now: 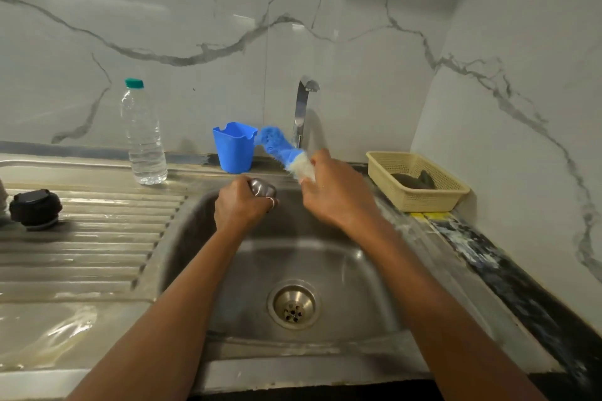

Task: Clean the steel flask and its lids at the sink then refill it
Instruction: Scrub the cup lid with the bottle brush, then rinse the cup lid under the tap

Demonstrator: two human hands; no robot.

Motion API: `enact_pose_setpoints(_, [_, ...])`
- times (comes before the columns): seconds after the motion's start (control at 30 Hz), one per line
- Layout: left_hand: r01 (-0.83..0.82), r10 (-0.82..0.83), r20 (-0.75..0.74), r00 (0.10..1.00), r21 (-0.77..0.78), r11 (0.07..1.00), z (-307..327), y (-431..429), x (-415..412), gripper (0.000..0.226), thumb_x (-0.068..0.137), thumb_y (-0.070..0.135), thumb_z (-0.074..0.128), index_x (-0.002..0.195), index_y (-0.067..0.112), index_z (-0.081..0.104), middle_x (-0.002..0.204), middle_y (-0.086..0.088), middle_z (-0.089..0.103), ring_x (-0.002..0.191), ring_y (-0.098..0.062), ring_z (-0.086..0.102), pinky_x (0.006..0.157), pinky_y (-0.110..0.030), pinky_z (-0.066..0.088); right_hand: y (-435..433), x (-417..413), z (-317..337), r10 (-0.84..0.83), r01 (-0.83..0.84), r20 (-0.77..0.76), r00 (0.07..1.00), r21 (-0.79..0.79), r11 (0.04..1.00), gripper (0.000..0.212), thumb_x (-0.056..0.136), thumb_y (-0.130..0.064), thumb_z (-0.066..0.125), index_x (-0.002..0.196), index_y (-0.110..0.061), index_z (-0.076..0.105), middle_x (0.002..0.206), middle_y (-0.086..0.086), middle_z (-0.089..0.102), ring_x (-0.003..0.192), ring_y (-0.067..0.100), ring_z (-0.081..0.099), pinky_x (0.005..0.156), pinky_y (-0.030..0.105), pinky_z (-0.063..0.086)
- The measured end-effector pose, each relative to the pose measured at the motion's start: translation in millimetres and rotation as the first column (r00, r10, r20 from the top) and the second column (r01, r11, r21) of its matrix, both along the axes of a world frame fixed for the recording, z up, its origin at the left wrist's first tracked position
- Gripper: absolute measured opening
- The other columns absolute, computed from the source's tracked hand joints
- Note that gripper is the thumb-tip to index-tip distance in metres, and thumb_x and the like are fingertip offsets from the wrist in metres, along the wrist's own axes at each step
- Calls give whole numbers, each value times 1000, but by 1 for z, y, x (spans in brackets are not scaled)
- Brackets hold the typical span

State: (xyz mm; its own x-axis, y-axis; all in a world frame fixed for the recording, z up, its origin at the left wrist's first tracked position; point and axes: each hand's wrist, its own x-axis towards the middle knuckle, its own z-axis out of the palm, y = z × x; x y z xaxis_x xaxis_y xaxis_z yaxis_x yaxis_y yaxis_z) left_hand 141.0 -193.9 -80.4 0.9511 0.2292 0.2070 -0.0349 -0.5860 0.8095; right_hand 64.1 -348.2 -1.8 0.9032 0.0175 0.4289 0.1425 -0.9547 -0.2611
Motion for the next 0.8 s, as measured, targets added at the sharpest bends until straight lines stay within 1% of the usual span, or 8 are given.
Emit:
enact_pose_setpoints(0.13, [-38, 39, 6, 999, -97, 994, 6, 6, -2, 37, 73, 34, 85, 99, 21, 63, 93, 0, 65, 90, -25, 63, 73, -33, 44, 29, 8, 29, -19, 53, 130, 991, -262, 964, 36, 98, -21, 59, 131, -16, 47, 123, 7, 57, 106, 34, 63, 71, 37, 37])
enact_pose_setpoints(0.23, [-27, 28, 15, 999, -71, 997, 7, 9, -3, 46, 70, 40, 86, 107, 25, 62, 98, 1, 66, 93, -23, 62, 74, -33, 43, 48, 23, 65, 0, 101, 257, 966, -382, 919, 39, 94, -15, 60, 131, -18, 47, 123, 7, 58, 116, 34, 57, 74, 40, 37])
enact_pose_setpoints(0.3, [-22, 24, 24, 999, -64, 998, 8, 12, -2, 49, 69, 43, 87, 108, 27, 63, 99, 2, 67, 95, -24, 63, 75, -33, 45, 64, 37, 93, 16, 129, 301, 953, -455, 881, 37, 93, -15, 61, 129, -20, 51, 120, 5, 60, 117, 33, 55, 80, 41, 36])
enact_pose_setpoints(0.43, [-12, 15, 26, 1000, -91, 996, 8, 13, -4, 49, 69, 41, 88, 109, 29, 63, 100, 4, 68, 95, -21, 64, 74, -33, 45, 89, 64, 130, -15, 170, 248, 969, -615, 770, 18, 96, -16, 55, 111, -21, 63, 102, 3, 61, 112, 29, 56, 98, 43, 34])
enact_pose_setpoints(0.53, [-20, 21, 14, 1000, -109, 994, 8, 16, -2, 51, 68, 41, 89, 110, 30, 61, 100, 5, 67, 96, -20, 64, 75, -32, 47, 101, 90, 133, -22, 140, 180, 983, -680, 719, 4, 96, -19, 57, 99, -20, 60, 92, 1, 53, 109, 28, 57, 102, 42, 32])
enact_pose_setpoints(0.63, [-26, 28, 18, 999, -133, 991, 8, 18, 0, 47, 68, 40, 90, 101, 31, 57, 95, 8, 65, 92, -18, 62, 73, -32, 46, 112, 120, 127, -27, 116, 132, 991, -727, 677, 2, 96, -19, 59, 98, -20, 58, 97, 1, 57, 111, 27, 57, 104, 42, 31])
enact_pose_setpoints(0.7, [-29, 32, 16, 999, -161, 986, 7, 18, 2, 45, 68, 39, 90, 96, 31, 56, 91, 9, 63, 89, -18, 62, 70, -31, 43, 119, 140, 121, -20, 100, 113, 993, -763, 638, 6, 97, -18, 57, 101, -21, 60, 109, 1, 63, 114, 26, 56, 106, 43, 31])
enact_pose_setpoints(0.8, [-27, 30, 13, 999, -181, 983, 6, 20, 6, 45, 69, 37, 90, 95, 32, 54, 90, 11, 62, 86, -16, 61, 69, -30, 42, 129, 168, 110, -7, 32, 34, 999, -808, 588, 14, 99, -13, 53, 108, -20, 61, 121, 4, 62, 122, 28, 49, 112, 51, 25])
